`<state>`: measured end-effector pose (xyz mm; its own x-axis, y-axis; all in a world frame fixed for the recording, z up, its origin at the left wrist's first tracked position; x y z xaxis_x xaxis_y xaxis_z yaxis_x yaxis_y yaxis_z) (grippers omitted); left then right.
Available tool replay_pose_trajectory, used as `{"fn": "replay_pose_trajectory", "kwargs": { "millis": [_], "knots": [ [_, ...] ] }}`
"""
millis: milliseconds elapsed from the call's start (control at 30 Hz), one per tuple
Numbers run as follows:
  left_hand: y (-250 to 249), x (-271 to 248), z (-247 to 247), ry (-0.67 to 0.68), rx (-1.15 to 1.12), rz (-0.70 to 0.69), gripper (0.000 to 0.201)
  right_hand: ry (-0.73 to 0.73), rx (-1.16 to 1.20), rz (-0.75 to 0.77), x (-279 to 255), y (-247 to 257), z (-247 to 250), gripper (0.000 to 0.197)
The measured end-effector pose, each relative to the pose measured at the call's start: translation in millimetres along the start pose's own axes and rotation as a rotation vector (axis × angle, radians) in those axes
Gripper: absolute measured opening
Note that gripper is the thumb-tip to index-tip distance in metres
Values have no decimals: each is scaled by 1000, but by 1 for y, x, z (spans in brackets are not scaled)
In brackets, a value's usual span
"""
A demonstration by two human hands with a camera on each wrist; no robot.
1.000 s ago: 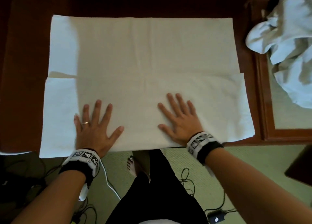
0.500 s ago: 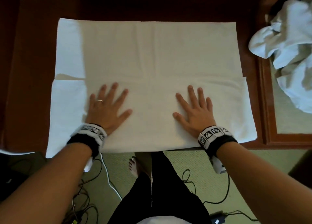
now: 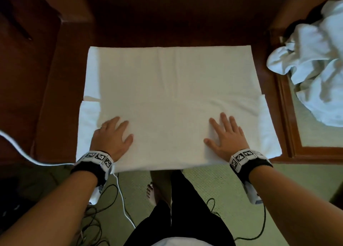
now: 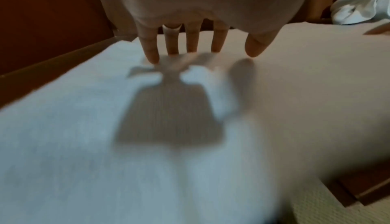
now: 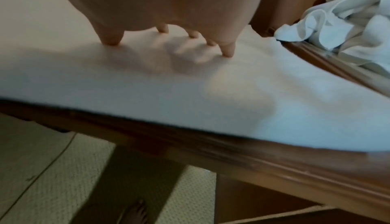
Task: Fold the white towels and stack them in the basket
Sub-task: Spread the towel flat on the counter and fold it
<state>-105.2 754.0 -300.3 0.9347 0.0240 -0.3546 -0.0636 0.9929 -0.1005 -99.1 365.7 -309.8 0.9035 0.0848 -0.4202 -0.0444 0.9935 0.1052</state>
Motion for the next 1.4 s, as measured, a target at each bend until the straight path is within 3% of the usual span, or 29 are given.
{"fn": "replay_pose_trajectory", "kwargs": {
  "millis": [200,400,533,733,800,867,933,1067,1167,1400],
  "knots": [
    [-4,62,68,116,-5,22,47,-79,99,-44,49,-2,67,49],
    [-19,138,124,89,-36,34,39,-146,120,-36,140,-8,125,35],
    [-26,195,127,60,30,16,46,-190,92,0,202,-19,142,38],
    [-20,264,100,-3,302,-61,67,-179,-35,52,266,-47,142,62],
    [-25,273,94,-98,288,-76,61,-243,-14,54,274,-53,140,57],
    [-34,278,96,-216,273,-84,43,-324,-23,60,280,-56,141,48],
    [-43,282,107,-251,252,-79,27,-360,-41,50,287,-58,145,36],
    [-49,293,136,-267,99,-49,26,-421,-27,53,296,-58,171,24],
    [-47,286,164,-333,126,-110,24,-489,32,77,289,-60,192,16],
    [-42,203,197,-512,277,-247,22,-657,-51,100,216,-55,213,11]
  ]
}}
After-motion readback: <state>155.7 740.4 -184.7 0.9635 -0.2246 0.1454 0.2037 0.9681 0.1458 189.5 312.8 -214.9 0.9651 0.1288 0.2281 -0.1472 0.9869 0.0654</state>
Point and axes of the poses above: each hand's wrist, its own x-axis towards the middle knuckle, its own z-axis out of the back of the hand, y = z × x, the point moved 4 cm from there along x, towards the middle knuckle, and after that the axes turned 7 degrees about -y, right-handed, at the moved point
